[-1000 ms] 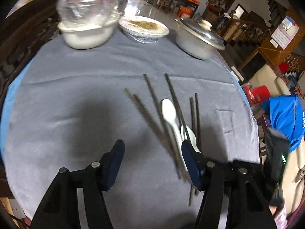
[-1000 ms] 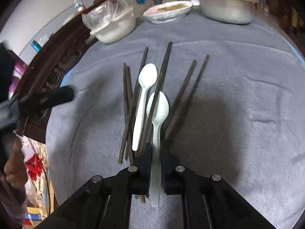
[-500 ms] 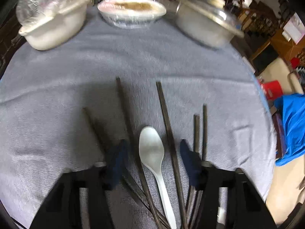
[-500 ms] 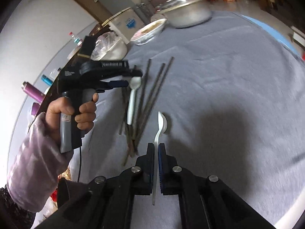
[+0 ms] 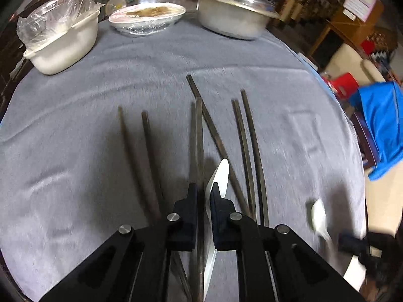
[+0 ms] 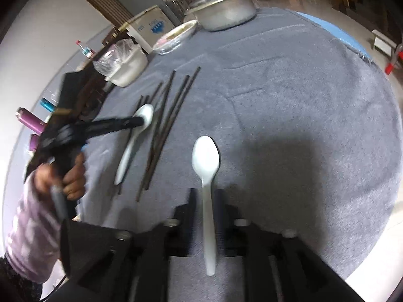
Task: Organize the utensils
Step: 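Grasp a white spoon with the right gripper while the left gripper grasps the other spoon, then carry the spoons to the dark grey holder and drop them in with both grippers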
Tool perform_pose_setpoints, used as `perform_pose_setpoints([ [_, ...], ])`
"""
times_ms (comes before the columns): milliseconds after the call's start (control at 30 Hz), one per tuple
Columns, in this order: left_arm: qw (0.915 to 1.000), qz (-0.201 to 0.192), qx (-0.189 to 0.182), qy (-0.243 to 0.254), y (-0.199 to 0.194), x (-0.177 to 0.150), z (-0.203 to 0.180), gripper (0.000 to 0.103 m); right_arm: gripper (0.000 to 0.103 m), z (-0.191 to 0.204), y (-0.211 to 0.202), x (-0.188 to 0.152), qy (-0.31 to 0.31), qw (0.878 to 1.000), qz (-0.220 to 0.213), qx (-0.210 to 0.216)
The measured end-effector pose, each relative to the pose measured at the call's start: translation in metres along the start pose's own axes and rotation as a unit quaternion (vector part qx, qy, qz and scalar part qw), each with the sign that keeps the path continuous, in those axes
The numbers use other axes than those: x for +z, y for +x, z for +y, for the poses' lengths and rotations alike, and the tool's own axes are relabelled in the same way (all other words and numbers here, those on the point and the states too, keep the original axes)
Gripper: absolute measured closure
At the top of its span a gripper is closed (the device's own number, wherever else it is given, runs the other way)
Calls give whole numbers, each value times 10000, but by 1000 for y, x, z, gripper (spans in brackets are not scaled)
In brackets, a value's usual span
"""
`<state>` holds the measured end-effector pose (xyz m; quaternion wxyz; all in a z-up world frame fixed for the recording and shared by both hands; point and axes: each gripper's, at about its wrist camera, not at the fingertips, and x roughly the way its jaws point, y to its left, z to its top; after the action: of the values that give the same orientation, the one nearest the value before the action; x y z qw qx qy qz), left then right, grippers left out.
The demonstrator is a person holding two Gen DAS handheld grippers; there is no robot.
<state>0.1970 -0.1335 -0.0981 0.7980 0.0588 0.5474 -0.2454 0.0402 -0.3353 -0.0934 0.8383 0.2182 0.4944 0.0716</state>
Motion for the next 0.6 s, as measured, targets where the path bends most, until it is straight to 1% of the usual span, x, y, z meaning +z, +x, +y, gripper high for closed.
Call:
perform_pose_setpoints([
  [33, 10000, 16, -16, 27, -2, -3, 2, 93, 44, 0, 3, 3, -19, 10000, -28, -27],
  [67, 10000, 39, -42, 65, -4, -7, 5, 93, 38, 1, 4, 7, -49, 9999, -104, -42],
  [133, 9999, 70, -16, 129, -6, -14, 5, 93, 37, 5, 5, 12, -187, 9992, -330, -135],
  [167, 9998, 78, 25, 167, -6, -15, 6, 93, 37, 8, 8, 16, -304, 9987, -341, -214],
  [200, 9998, 75, 37, 201, -7, -18, 9, 93, 40, 11, 16, 20, -429, 9985, -201, -285],
  [233, 9997, 73, 84, 214, -7, -18, 11, 93, 47, 15, 27, 23, -540, 9980, 30, -342],
  [267, 9997, 82, 128, 202, -8, -20, 13, 89, 53, 17, 33, 25, -603, 9973, 150, -402],
  [300, 9997, 82, 150, 196, -10, -20, 13, 84, 58, 22, 45, 27, -745, 9950, 326, -584],
  [333, 9997, 53, 147, 205, -13, -21, 14, 81, 66, 25, 45, 26, -868, 9936, 255, -677],
  [367, 9996, 8, 165, 221, -16, -21, 15, 73, 75, 32, 49, 28, -1081, 9908, 261, -769],
  [400, 9995, -52, 201, 243, -20, -21, 14, 67, 91, 36, 53, 29, -1178, 9888, 342, -850],
  [433, 9993, -128, 219, 289, -24, -21, 13, 66, 97, 38, 54, 30, -1216, 9874, 325, -961],
  [500, 9990, -183, 162, 380, -27, -21, 8, 66, 98, 35, 53, 32, -1022, 9901, 301, -915],
  [567, 9983, -176, 130, 534, -23, -20, 0, 66, 98, 34, 46, 33, -845, 9921, 92, -919],
  [600, 9980, -147, 164, 588, -19, -20, -3, 66, 98, 31, 40, 32, -734, 9940, -1, -816],
])
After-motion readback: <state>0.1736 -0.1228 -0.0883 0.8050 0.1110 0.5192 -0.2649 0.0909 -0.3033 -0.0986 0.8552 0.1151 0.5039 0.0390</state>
